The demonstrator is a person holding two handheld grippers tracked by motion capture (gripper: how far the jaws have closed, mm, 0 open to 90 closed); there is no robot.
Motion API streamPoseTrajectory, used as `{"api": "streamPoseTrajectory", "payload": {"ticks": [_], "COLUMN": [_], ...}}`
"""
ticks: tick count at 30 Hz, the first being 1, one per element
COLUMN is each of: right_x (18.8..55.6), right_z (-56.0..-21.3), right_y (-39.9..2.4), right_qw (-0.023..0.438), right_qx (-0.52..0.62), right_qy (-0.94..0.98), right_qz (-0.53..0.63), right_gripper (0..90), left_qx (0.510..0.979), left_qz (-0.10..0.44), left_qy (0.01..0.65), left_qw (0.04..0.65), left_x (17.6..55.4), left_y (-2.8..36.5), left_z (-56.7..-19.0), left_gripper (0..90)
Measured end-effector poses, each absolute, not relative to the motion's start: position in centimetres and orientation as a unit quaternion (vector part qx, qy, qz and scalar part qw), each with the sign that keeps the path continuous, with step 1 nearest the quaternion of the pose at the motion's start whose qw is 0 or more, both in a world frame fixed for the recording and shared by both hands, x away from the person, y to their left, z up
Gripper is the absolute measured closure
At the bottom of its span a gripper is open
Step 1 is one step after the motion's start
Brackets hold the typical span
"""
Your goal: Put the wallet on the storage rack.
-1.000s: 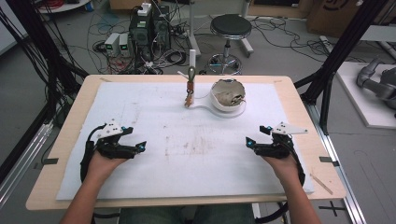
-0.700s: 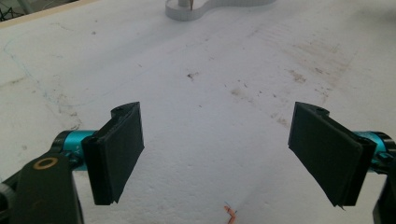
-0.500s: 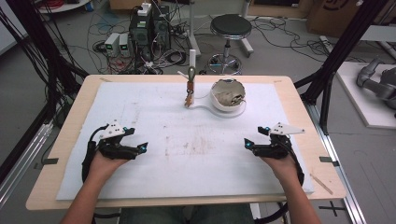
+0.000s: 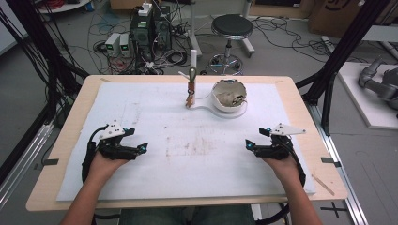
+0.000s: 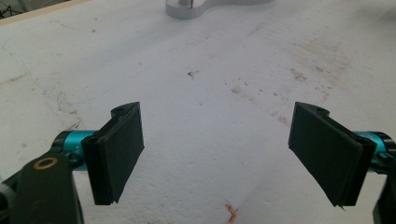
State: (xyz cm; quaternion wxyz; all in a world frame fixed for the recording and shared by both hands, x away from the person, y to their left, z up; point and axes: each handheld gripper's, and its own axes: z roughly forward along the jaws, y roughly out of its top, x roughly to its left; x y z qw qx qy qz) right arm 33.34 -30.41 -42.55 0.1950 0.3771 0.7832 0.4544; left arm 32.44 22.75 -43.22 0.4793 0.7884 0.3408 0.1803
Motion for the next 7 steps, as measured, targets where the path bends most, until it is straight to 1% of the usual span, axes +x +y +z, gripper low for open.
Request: {"api": "streamPoseTrajectory", "payload": {"ticks": [7], "right_x": [33.4], "right_z": [-42.59], "right_y": [-30.43], "right_qw": [0.194], "right_qx": [0.377], "right_qy": [0.784], "right_qz": [0.453], "right_gripper": [19.6], "left_qx": [0.787], "left_qz": [0.178], "left_qy": [0.345], "left_qw": [0.479], "left_x": [32.52], "left_y": [22.9], "left_z": [-43.3], "left_gripper": [18.1]}}
